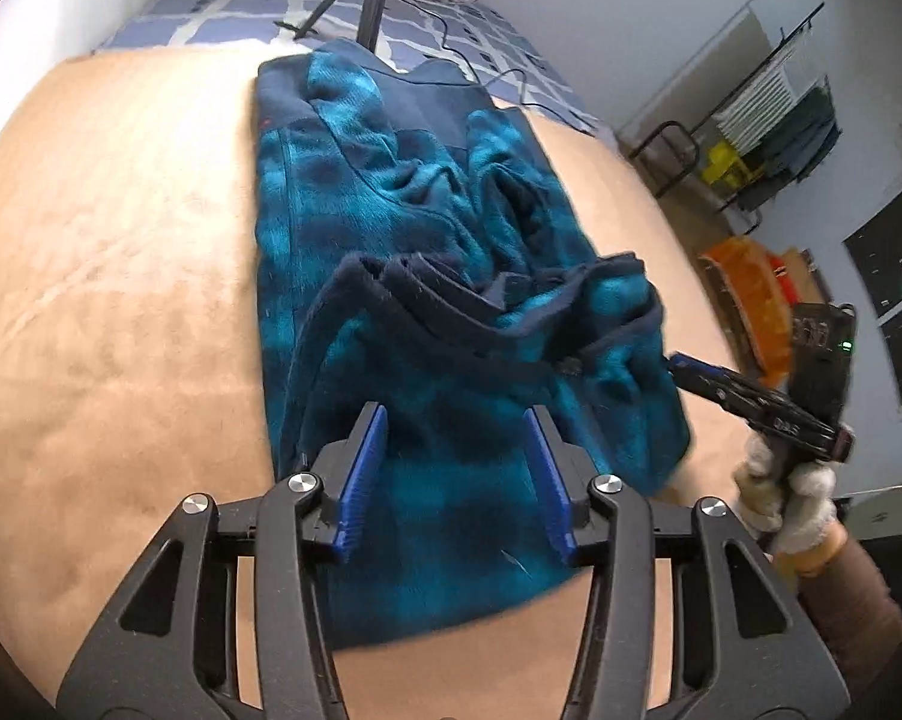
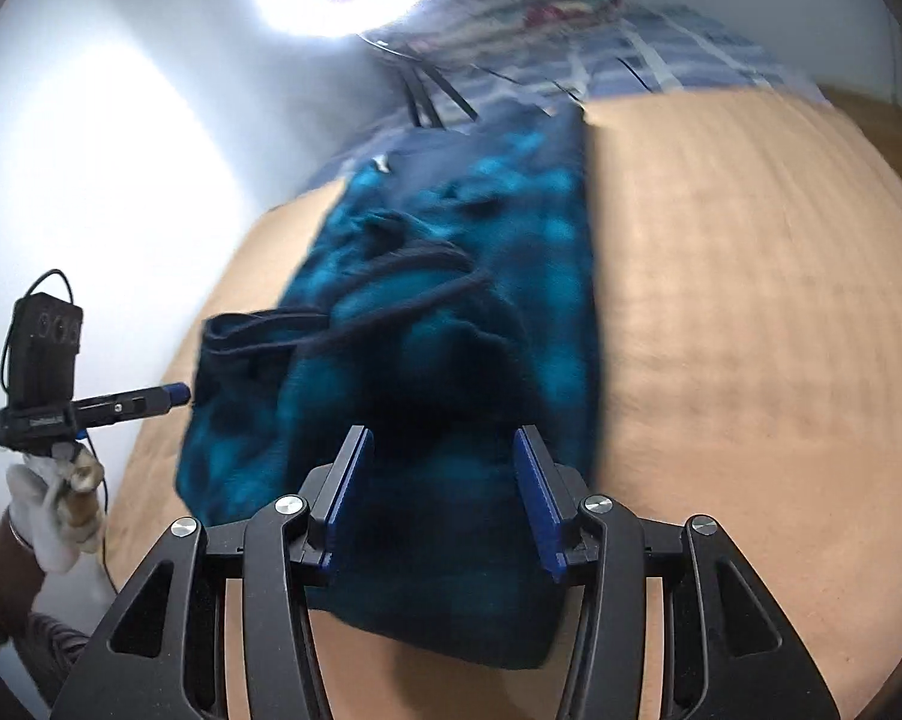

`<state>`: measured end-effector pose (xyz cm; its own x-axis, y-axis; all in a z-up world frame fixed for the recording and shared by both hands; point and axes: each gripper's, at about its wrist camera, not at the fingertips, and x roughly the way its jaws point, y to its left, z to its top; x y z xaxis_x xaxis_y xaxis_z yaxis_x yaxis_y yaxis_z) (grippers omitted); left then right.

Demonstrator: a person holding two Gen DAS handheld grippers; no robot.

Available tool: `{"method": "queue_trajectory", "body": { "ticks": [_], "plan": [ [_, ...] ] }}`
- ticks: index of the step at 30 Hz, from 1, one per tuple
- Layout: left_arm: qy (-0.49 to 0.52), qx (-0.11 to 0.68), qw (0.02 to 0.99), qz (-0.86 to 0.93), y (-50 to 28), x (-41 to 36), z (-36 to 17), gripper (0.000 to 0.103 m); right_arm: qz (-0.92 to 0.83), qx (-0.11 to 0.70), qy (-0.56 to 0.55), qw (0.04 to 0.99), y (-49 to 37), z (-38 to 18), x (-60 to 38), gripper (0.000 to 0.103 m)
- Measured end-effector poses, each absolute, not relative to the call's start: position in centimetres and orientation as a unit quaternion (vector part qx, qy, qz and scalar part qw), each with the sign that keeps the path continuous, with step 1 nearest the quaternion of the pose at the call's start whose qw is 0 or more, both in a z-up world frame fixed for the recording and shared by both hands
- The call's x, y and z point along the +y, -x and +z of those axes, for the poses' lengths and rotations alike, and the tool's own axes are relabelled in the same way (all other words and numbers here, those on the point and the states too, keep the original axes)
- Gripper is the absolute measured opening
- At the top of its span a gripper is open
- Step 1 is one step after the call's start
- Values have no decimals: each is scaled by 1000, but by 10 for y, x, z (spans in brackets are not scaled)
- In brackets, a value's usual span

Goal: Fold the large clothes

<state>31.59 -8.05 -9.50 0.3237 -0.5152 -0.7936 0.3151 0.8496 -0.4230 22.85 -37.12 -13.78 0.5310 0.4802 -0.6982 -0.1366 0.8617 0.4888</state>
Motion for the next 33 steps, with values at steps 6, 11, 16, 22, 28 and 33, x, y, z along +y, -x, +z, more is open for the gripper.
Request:
{"method": "queue_trajectory", "body": {
  "ticks": [6, 11, 16, 22, 28, 33],
  "plan": [
    [77, 514, 817, -249, -328, -94, -103, 47, 181, 469, -135, 854, -236, -136, -351, 16],
    [68, 508, 822, -246, -332, -96, -105, 47, 159, 436, -137, 875, -224, -125, -374, 27],
    [69, 508, 823, -245, -333, -95, -106, 47, 160, 450, -162, 864, -236, -141, -378, 60],
    [56, 499, 828, -248, -333, -96, -100, 47, 177, 456, -158, 858, -238, -141, -365, 12],
    [48, 510, 837, -191, -357, -93, -130, 23, 118, 466, -93, 872, -231, -143, -371, 10],
    [53, 515, 834, -189, -362, -88, -146, 23, 108, 479, -56, 869, -237, -150, -355, 14]
  ]
}}
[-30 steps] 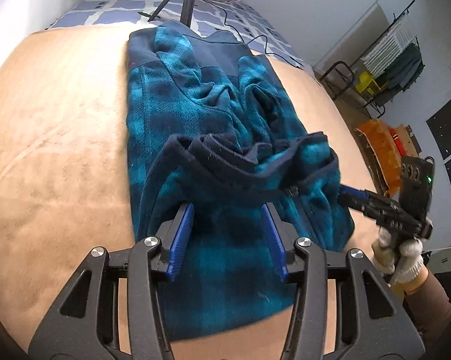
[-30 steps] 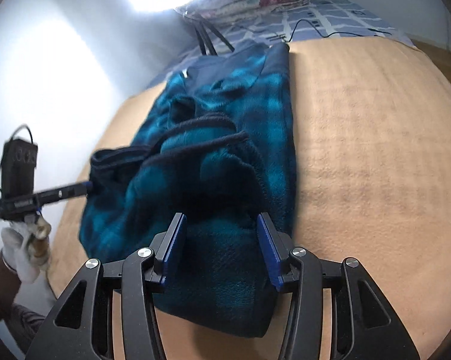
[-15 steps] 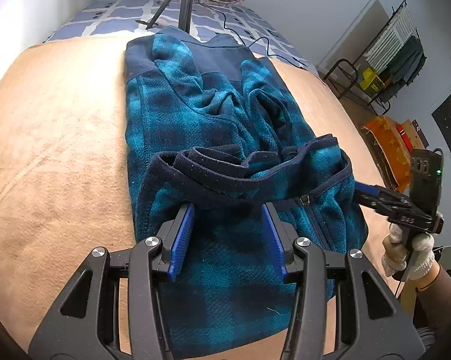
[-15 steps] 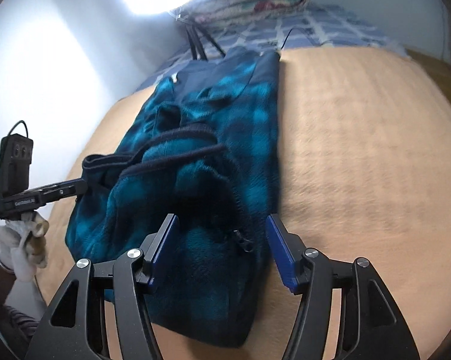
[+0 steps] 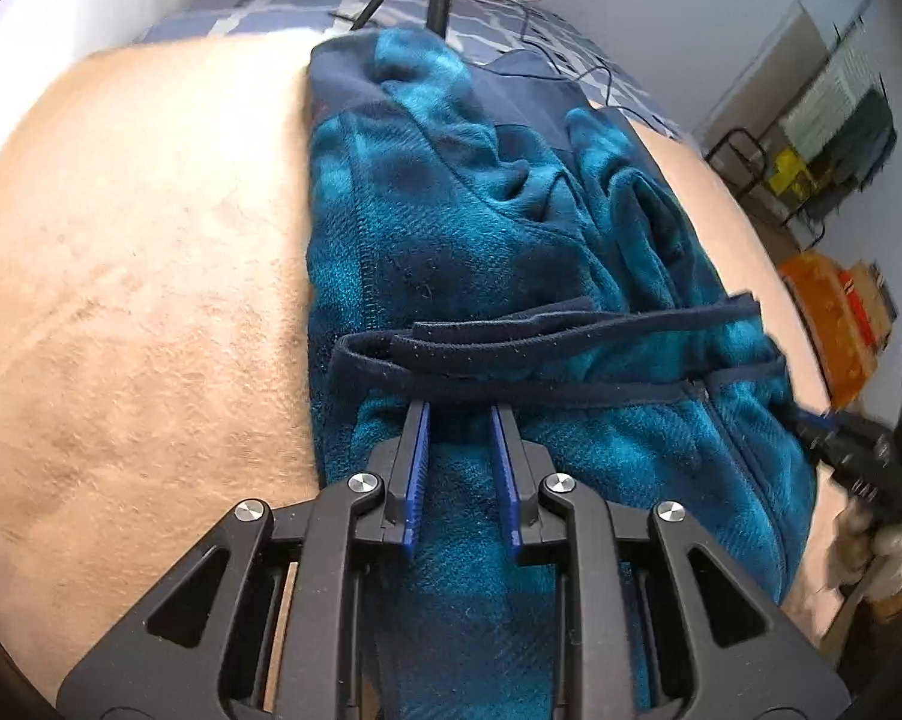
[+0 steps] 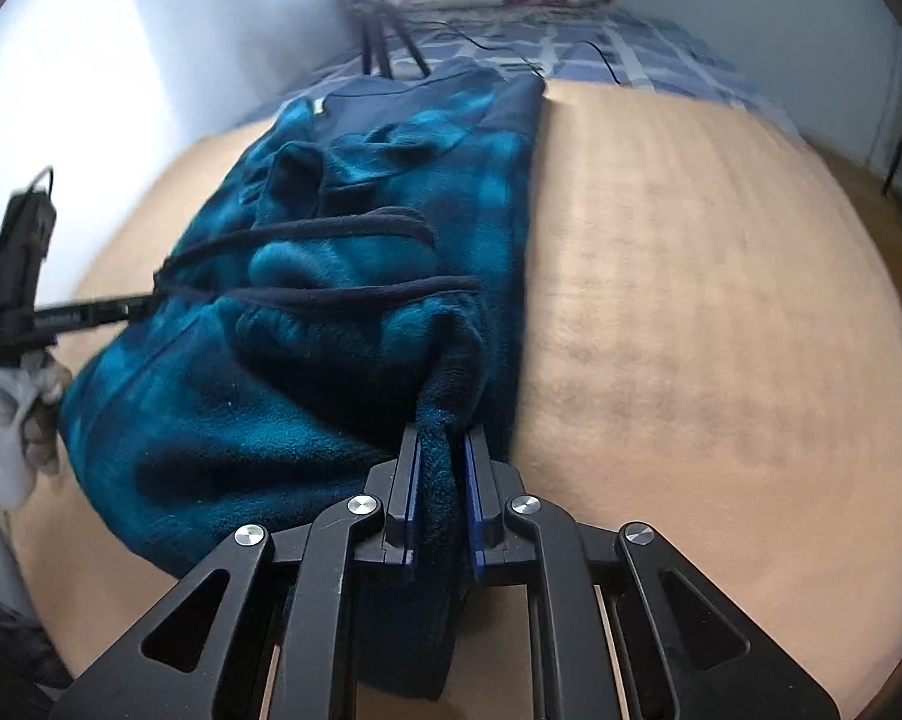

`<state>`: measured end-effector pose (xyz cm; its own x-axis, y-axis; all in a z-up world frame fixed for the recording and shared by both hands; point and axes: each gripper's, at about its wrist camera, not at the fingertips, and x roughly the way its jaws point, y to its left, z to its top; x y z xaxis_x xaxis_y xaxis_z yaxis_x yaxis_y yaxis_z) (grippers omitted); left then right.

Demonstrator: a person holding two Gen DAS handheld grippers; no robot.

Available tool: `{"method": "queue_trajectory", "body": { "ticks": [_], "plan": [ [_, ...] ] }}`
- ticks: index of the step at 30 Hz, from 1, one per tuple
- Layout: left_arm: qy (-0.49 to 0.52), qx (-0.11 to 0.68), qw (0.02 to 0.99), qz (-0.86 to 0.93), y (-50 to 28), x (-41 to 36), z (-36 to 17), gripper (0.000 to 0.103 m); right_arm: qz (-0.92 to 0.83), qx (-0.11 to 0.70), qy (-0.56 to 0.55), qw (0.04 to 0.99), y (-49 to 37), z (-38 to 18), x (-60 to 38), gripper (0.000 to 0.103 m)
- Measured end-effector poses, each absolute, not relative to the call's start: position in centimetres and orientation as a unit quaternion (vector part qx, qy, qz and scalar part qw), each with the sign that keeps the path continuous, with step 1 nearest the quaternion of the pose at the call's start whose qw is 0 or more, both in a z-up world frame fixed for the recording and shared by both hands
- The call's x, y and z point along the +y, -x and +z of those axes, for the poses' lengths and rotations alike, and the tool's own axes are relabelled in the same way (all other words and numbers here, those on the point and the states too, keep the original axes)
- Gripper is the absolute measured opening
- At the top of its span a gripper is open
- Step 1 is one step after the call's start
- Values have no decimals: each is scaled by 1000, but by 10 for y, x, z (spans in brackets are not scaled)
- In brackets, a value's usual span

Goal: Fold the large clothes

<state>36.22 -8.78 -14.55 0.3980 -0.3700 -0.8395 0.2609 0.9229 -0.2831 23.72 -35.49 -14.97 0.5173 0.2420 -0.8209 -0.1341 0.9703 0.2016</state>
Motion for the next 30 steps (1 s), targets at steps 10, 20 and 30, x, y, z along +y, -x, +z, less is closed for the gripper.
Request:
{"method": "queue_trajectory", "body": {
  "ticks": [10, 20, 30],
  "plan": [
    [24, 472, 851, -228, -313, -101, -97, 23, 79, 411, 9, 908, -227, -102, -330, 18],
    [-29, 502, 831, -238, -306, -129, -134, 23, 72, 432, 39, 898, -252, -126, -306, 18],
    [1, 502, 824, -263, -316, -115, -119, 26, 89, 464, 9, 881, -265, -141, -319, 17]
  ]
}}
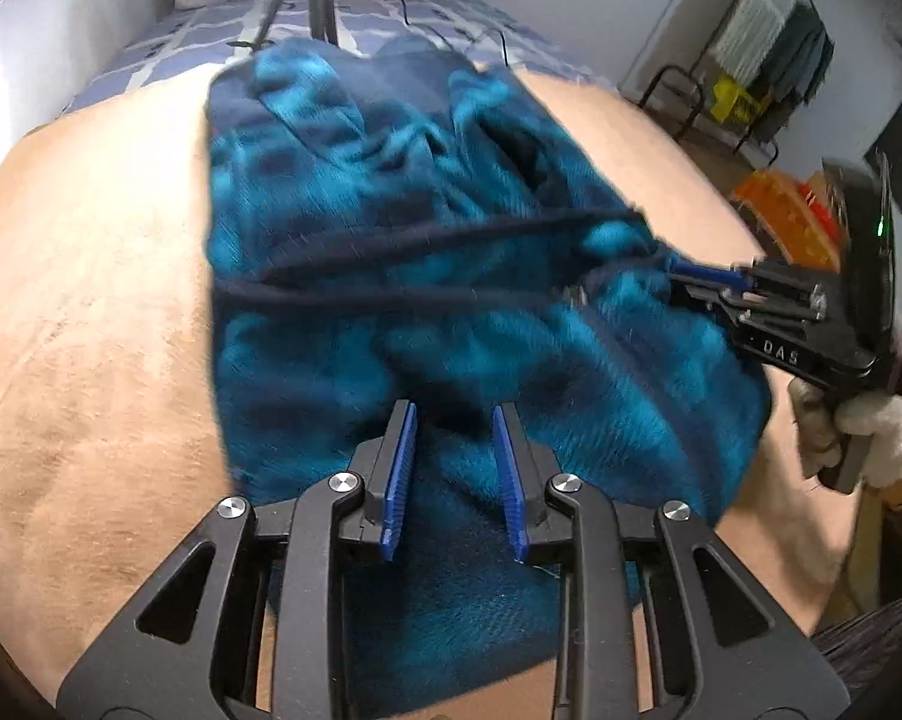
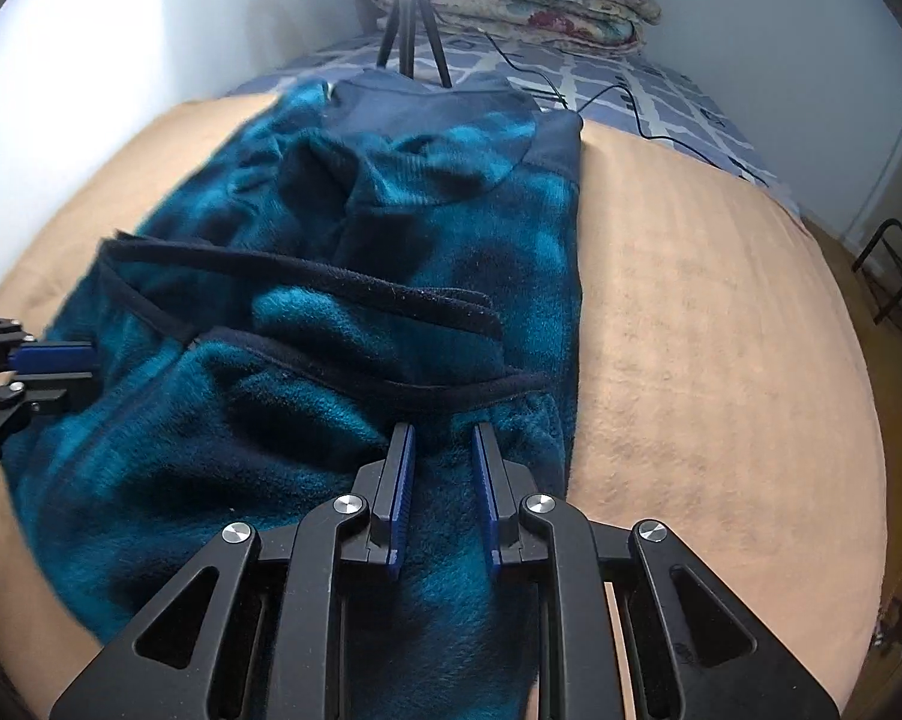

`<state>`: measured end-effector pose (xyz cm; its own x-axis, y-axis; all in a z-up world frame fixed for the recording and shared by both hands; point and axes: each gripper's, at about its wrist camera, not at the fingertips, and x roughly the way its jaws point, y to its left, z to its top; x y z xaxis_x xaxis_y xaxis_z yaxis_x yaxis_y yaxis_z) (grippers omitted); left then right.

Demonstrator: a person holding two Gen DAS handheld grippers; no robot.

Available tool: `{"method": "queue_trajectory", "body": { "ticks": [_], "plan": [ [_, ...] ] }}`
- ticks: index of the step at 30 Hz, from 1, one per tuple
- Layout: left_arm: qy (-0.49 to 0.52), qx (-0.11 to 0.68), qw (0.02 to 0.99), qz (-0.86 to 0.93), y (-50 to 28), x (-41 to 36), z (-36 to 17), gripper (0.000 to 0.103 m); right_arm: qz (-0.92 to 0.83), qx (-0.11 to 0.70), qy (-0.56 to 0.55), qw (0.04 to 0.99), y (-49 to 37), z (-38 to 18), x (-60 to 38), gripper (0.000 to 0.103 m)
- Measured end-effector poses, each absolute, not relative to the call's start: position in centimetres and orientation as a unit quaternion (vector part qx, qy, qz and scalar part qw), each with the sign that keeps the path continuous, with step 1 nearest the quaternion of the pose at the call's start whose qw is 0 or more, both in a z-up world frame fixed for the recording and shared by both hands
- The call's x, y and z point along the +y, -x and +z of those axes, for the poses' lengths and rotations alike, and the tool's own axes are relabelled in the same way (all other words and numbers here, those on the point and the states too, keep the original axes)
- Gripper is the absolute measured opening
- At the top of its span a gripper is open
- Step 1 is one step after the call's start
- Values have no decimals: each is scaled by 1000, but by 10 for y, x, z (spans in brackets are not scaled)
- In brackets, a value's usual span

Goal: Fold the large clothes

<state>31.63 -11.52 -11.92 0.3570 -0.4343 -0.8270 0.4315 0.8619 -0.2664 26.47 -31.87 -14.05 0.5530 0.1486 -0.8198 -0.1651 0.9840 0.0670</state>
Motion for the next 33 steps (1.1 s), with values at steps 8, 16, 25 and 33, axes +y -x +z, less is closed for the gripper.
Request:
{"method": "queue_trajectory", "body": {
  "ticks": [8, 16, 25, 33],
  "plan": [
    [46, 450, 859, -239, -381, -67, -58, 56, 116, 365, -36, 923, -278, -74, -361, 49],
    [113, 480, 844, -212, -489, -39, -72, 61, 124, 386, -65, 912, -361, -76, -390, 50],
    [169, 522, 813, -194, -566, -33, -129, 63, 120, 421, -143, 888, -431, -127, -417, 50],
    [192, 545, 796, -179, -620, -38, -174, 63, 136, 436, -175, 872, -487, -157, -422, 50]
  ]
}}
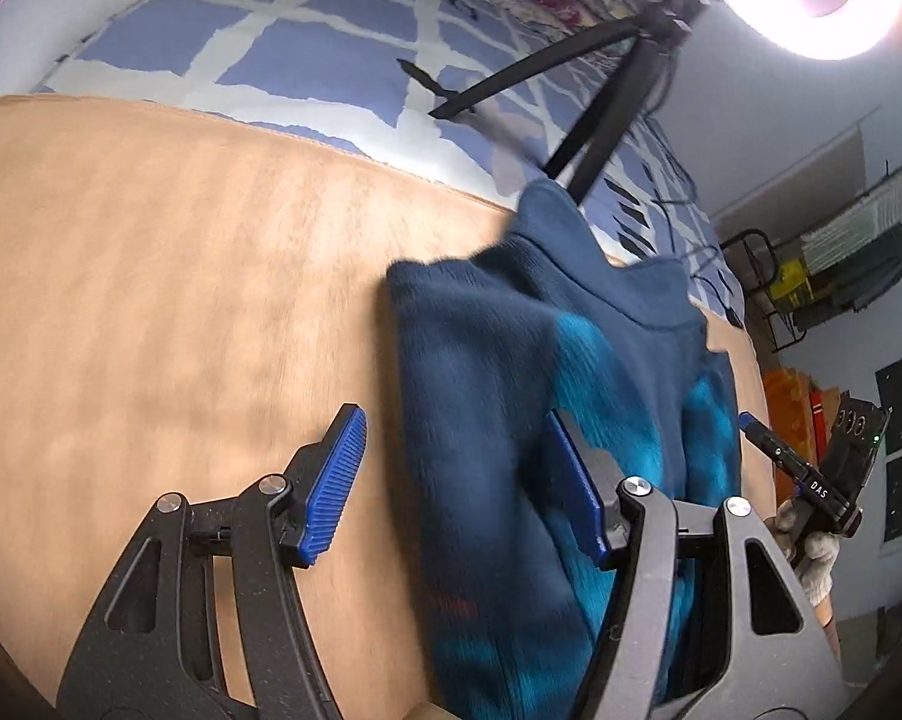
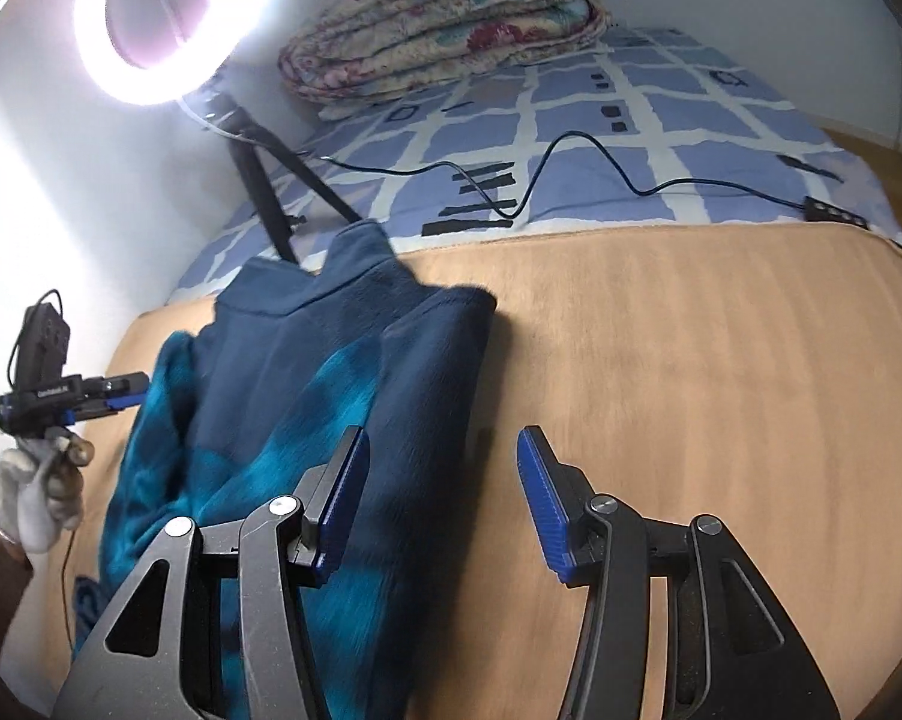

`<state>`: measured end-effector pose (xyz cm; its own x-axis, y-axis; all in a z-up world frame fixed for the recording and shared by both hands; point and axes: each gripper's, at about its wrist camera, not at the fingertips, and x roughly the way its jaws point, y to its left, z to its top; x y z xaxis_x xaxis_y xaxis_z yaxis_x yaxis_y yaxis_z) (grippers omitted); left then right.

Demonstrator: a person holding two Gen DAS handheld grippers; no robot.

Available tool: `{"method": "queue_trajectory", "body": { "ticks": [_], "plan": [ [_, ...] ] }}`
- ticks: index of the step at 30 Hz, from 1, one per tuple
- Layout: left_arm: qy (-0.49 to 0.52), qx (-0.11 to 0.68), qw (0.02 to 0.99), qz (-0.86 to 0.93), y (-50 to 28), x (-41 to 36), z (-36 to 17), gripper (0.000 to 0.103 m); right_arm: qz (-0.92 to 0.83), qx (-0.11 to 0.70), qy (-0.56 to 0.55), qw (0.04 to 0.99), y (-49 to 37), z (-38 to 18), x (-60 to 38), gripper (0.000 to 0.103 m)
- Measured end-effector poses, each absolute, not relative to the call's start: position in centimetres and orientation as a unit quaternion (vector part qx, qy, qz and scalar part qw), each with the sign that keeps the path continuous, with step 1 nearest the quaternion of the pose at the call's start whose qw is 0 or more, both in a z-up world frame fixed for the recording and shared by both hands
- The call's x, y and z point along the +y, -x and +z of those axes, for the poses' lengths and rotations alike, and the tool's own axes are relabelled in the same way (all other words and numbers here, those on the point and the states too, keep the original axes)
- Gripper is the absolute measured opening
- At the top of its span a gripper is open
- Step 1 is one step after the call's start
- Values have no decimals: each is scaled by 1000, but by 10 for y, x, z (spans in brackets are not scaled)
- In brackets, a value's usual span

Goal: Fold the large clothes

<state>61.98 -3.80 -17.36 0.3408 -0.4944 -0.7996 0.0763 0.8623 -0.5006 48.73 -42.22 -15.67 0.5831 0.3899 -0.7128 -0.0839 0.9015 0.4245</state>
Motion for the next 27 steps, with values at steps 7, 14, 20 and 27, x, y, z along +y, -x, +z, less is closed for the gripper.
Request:
{"method": "queue_trajectory", "body": {
  "ticks": [7, 14, 20, 27],
  "plan": [
    [162, 537, 807, -185, -651, -51, -182, 63, 148, 438, -204, 863, -535, -181, -419, 50],
    [69, 521, 828, -195, -657, -89, -182, 60, 173, 437, -189, 862, -558, -182, -401, 52],
    [34, 500, 841, -204, -645, -105, -178, 17, 163, 439, -148, 871, -559, -177, -388, 10],
    [-8, 460, 868, -186, -621, -115, -157, 14, 154, 406, -107, 894, -540, -148, -380, 8]
  ]
}}
